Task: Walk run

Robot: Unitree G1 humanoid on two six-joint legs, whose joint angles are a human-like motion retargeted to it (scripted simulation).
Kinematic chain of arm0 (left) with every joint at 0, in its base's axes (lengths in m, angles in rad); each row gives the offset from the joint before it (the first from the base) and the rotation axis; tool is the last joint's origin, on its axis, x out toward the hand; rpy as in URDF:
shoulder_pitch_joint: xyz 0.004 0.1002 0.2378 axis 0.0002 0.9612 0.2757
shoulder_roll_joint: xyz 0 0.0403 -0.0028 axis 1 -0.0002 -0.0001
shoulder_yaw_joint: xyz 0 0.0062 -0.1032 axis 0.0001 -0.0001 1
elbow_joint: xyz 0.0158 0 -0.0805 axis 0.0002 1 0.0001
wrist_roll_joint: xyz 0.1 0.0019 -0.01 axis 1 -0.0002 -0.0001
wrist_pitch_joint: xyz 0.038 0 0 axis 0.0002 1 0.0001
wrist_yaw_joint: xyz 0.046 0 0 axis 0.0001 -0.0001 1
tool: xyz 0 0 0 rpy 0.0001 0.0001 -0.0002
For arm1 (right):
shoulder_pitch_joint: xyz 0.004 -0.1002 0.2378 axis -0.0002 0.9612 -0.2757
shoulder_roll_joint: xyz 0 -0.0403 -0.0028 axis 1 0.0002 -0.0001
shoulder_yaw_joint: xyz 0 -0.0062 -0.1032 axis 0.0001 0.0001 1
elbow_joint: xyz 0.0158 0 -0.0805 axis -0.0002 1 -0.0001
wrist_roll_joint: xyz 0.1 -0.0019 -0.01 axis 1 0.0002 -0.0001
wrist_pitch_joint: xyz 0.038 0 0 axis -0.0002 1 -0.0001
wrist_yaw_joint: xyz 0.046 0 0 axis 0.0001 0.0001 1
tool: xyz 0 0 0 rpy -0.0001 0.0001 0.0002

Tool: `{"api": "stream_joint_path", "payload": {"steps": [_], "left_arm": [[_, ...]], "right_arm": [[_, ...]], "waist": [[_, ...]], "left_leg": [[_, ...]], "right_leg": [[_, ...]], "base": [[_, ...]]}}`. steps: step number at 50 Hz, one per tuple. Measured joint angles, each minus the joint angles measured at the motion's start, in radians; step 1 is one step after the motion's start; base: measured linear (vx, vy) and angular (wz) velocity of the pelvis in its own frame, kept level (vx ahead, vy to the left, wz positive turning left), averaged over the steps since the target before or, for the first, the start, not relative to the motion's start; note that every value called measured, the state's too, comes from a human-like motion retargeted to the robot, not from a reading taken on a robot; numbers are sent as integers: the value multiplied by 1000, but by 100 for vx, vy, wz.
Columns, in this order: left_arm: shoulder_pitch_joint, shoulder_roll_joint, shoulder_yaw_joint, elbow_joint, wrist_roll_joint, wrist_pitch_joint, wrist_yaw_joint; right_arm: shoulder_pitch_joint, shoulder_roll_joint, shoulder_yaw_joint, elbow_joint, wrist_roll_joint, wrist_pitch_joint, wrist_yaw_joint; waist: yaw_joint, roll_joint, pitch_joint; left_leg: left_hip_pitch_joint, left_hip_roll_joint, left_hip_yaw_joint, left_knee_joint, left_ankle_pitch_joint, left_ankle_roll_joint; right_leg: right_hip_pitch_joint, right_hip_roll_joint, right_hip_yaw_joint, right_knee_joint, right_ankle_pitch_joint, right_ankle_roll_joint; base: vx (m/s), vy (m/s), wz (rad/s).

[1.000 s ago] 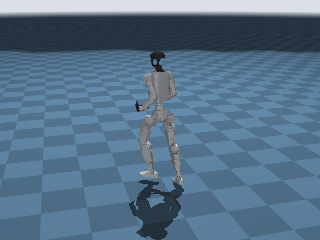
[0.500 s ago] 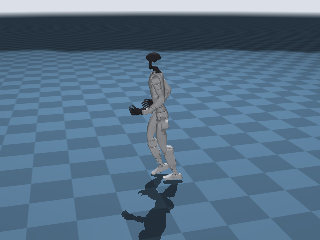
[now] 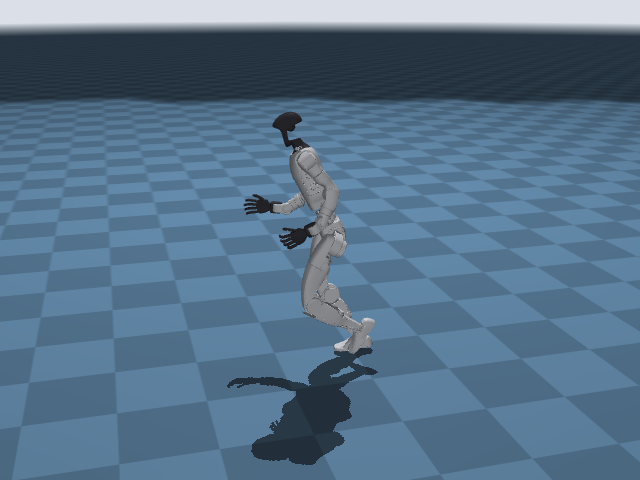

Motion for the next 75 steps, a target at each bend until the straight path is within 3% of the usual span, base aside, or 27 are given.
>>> {"api": "stream_joint_path", "payload": {"steps": [3,6,8,10,13,15,20,22,25,28,30,33,35,37,40,42,45,47,50,55,57,59,62,65,68,71,75], "left_arm": [[62,64,11,-10,-15,-4,-24],[86,99,25,-16,-15,10,-49],[66,107,27,-11,-15,26,-51],[21,91,20,-11,-8,41,-23],[-87,48,16,-57,32,46,79],[-133,29,-30,-117,47,50,155],[-389,21,-52,-107,-1,57,123],[-417,39,-106,-106,-32,53,134],[-365,44,-105,-109,-76,46,104],[-256,27,-104,-103,-128,57,74],[-201,6,-106,-102,-153,58,66],[-150,-15,-95,-101,-134,58,43],[-133,-23,-90,-106,-108,55,29],[-64,-24,-31,-106,-67,47,-18],[44,-22,-42,-33,-37,35,-69],[71,-16,-45,-25,-37,29,-86],[99,11,-37,-31,-10,27,-101],[102,25,-32,-40,-7,42,-95],[71,46,-41,-68,-11,75,-80],[-51,56,-15,-164,1,92,-24],[-109,55,-31,-191,-14,106,13],[-117,49,-39,-178,-32,95,24],[-202,26,29,-116,-75,95,0],[-196,28,-94,-155,-79,50,53],[-161,30,-127,-176,-102,54,45],[-120,45,-150,-201,-124,80,12],[-83,40,-138,-247,-125,101,-45]], "right_arm": [[-69,-74,18,-77,93,6,30],[-34,-118,12,-131,52,17,44],[43,-103,-40,-134,-70,38,40],[139,-90,-69,-88,-244,43,-46],[220,8,-36,107,-469,55,-250],[304,94,-23,268,-497,34,-241],[581,245,-73,628,-395,6,-54],[699,274,-121,654,-406,-10,-17],[820,275,-225,632,-425,-62,41],[843,260,-296,574,-366,-79,74],[811,243,-320,486,-308,-73,85],[712,243,-298,321,-260,-54,29],[600,240,-278,202,-259,-35,-41],[512,231,-194,100,-265,-29,-114],[373,218,-164,-18,-230,0,-128],[267,170,-75,-92,-170,6,-106],[213,88,-32,-206,-142,5,-91],[227,33,-8,-256,-162,24,-85],[296,-13,-18,-336,-192,43,-66],[380,78,40,-290,-279,45,-117],[420,142,64,-206,-299,26,-99],[522,208,48,-58,-348,-5,-32],[636,198,63,138,-337,-20,32],[764,133,-9,180,-303,-52,72],[848,112,-117,176,-308,-72,102],[871,100,-182,146,-285,-83,112],[794,111,-208,44,-273,-71,64]], "waist": [[125,-11,-15],[257,-135,-31],[321,-223,-34],[333,-277,-21],[202,-193,2],[91,-134,28],[-35,-107,31],[-116,-94,25],[-243,-30,-14],[-332,78,-32],[-371,104,-7],[-377,109,13],[-403,51,26],[-331,32,5],[-184,79,-55],[-48,11,-96],[63,-45,-116],[151,-122,-117],[219,-204,-66],[184,-116,-7],[157,-71,-19],[95,-92,-76],[29,-91,-107],[27,-46,-156],[-111,26,-146],[-206,59,-125],[-220,90,-74]], "left_leg": [[-223,125,54,-148,-104,132],[-358,212,197,-426,-162,206],[-372,182,200,-680,-174,164],[-315,126,188,-854,-231,129],[-130,131,199,-838,-273,184],[-60,78,-7,-715,-282,167],[195,13,-66,-628,-514,93],[347,-21,-85,-709,-487,68],[607,-39,-140,-960,-195,-27],[810,28,-183,-1167,453,-172],[823,9,-115,-999,565,-200],[841,-50,-202,-794,565,-200],[849,-114,-177,-666,565,-200],[768,-123,-131,-478,492,-189],[488,-45,-139,-66,236,-50],[301,-12,-25,-88,136,38],[90,43,30,-339,59,132],[42,58,147,-624,12,165],[91,-71,170,-1111,-65,202],[186,-8,62,-1303,-192,100],[168,13,-13,-1090,-1,291],[133,-67,-199,-791,-189,317],[242,-39,-116,-669,-339,266],[468,-55,-91,-862,-287,214],[680,-5,-68,-1048,95,84],[829,0,-160,-1111,500,-142],[824,31,-36,-739,565,-200]], "right_leg": [[193,82,27,-198,134,-35],[362,16,72,-363,516,55],[447,-72,37,-441,876,151],[478,-142,-38,-359,1058,241],[456,88,77,-140,1058,190],[360,222,-27,93,920,177],[-101,98,-152,510,523,15],[-262,46,-136,458,446,40],[-424,-28,-115,242,432,92],[-468,-50,-82,-105,464,161],[-448,-111,4,-283,421,257],[-342,-145,-36,-406,346,255],[-266,-207,-100,-357,568,233],[-232,-81,-2,-175,491,24],[-86,55,26,-77,295,-35],[54,82,104,-161,319,-71],[259,74,61,-321,629,2],[373,1,21,-375,950,155],[480,-86,-43,-202,1058,407],[615,167,35,-6,1058,384],[581,242,-44,107,1019,332],[462,201,-182,351,878,231],[186,150,-98,612,646,158],[-15,77,-72,401,557,81],[-105,11,-124,53,570,96],[-107,1,-28,-331,568,155],[-92,-81,4,-578,381,241]], "base": [[198,-17,-87],[233,-5,-107],[214,-1,-46],[197,-6,34],[216,-15,168],[208,-21,211],[246,-50,144],[254,-77,153],[215,-51,121],[262,-73,34],[232,-24,-25],[256,-72,-36],[205,-74,-4],[309,-150,-178],[264,-75,-127],[256,-36,-174],[225,-23,-51],[283,-21,-67],[227,-23,-15],[234,-36,64],[314,-45,65],[302,-21,109],[208,-13,30],[235,-18,48],[213,-23,182],[199,-32,122],[195,-22,16]]}}
